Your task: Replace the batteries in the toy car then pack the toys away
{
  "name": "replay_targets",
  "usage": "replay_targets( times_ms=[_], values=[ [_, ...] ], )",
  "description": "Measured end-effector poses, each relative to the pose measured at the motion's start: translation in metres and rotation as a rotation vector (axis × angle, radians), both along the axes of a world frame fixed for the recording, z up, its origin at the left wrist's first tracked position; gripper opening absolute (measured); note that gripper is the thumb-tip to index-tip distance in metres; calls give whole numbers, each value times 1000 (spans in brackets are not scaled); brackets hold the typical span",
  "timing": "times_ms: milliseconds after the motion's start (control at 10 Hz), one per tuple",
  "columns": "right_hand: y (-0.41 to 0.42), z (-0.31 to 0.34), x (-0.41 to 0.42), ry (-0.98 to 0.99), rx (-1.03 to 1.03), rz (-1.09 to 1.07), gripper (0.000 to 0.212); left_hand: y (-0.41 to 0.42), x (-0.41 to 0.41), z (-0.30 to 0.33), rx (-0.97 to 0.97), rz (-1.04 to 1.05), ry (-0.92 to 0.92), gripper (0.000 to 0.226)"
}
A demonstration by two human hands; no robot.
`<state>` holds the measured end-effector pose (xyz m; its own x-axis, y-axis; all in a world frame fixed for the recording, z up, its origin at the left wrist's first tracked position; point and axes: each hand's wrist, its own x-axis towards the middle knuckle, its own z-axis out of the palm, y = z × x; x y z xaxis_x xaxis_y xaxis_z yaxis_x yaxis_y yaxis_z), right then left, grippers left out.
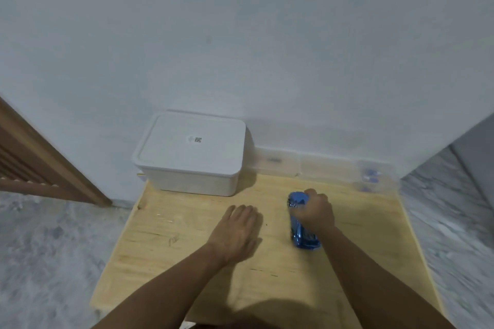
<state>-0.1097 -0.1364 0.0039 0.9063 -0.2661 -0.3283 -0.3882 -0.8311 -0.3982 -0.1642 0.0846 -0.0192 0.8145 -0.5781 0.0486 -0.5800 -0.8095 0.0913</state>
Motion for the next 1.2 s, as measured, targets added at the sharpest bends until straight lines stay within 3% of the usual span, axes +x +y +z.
replay_targets(
  times_ms=[100, 300, 800, 1000, 1200],
  values=[
    [-5, -14, -14, 82, 58, 24, 86, 2, -5, -6, 234, 194, 352, 82],
    [-2, -22, -32, 37, 18, 50, 90, 8, -4, -20, 291, 358, 587, 93],
    [71, -24, -81, -21, 35, -12, 84, 14, -1, -24, 205, 364, 658, 100],
    [81, -23, -94, -18, 23, -55, 85, 20, -5, -31, 228, 341, 602, 95],
    [78, -23, -103, -93, 171, -106, 73, 29, -23, -29, 196, 344, 584, 88]
  ],
)
